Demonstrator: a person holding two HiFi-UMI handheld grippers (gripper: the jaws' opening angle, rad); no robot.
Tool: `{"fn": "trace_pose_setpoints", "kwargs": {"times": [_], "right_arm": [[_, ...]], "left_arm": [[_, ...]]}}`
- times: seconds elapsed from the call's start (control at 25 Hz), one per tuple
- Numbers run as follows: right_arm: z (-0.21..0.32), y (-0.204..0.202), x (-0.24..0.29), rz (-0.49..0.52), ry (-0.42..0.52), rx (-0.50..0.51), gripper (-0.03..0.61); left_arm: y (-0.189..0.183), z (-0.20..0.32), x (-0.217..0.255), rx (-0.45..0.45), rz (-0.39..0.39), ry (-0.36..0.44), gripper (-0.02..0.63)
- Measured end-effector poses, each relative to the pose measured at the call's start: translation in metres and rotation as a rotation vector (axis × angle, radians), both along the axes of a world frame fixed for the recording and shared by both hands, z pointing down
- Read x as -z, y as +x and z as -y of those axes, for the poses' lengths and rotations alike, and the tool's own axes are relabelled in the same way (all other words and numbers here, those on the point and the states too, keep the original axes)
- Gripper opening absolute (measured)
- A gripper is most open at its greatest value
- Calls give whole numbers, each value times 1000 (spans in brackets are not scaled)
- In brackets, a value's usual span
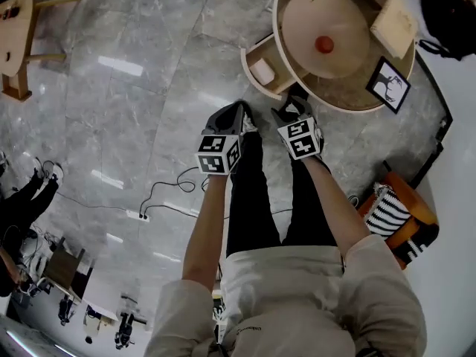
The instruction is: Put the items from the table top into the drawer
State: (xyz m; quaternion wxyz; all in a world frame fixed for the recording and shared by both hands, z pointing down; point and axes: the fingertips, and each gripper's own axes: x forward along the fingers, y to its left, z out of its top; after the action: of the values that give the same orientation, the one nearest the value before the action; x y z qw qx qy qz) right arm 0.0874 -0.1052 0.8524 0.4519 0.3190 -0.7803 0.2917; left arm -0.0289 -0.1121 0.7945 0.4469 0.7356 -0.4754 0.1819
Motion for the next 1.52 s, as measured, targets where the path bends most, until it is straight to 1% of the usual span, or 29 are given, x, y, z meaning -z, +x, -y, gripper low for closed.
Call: {"fn": "trace_pose_setpoints", "kwargs": {"times": [0.12, 0.2, 0.28, 0.36, 0.48, 0.56, 0.64, 0.76, 0.88, 0.92, 1.0, 1.08, 1.2, 1.36, 1.52], "right_arm": [[-16, 0, 82, 29, 30, -26, 255], [-24, 6, 133, 44, 42, -40, 255], [-35, 18, 176, 52, 44, -71, 255], [-47, 26, 216, 72, 48, -127, 255], [-58, 33, 266, 108, 96, -191, 255], [-63, 40, 289, 130, 132, -215, 255], [-57, 46, 303, 153, 170, -235, 255], [-54, 40, 316, 201, 198, -253, 255], [-54, 37, 330, 222, 220, -245, 245], [-53, 37, 335, 231, 227, -249, 209], [-52, 39, 341, 248, 236, -262, 117], [-48, 39, 343, 257, 235, -274, 95], [-46, 38, 344, 257, 225, -282, 61], [-46, 35, 343, 261, 219, -274, 40], [-53, 32, 340, 276, 197, -285, 34]], "left_arm": [[-12, -14, 71, -6, 15, 25, 20], [-11, -22, 114, -4, 14, 38, 21], [-3, -33, 152, -13, 11, 47, 20], [5, -48, 187, -35, 12, 57, 20], [22, -64, 231, -85, 12, 94, 20], [37, -71, 250, -133, 19, 120, 20], [50, -66, 263, -193, 28, 151, 20], [59, -67, 279, -301, 61, 179, 20], [67, -67, 292, -355, 75, 189, 20], [71, -65, 294, -366, 77, 195, 20], [76, -64, 297, -391, 83, 205, 20], [79, -64, 299, -414, 92, 212, 20], [78, -66, 300, -417, 88, 214, 20], [71, -63, 298, -376, 55, 213, 20], [64, -67, 298, -332, 19, 222, 20]]}}
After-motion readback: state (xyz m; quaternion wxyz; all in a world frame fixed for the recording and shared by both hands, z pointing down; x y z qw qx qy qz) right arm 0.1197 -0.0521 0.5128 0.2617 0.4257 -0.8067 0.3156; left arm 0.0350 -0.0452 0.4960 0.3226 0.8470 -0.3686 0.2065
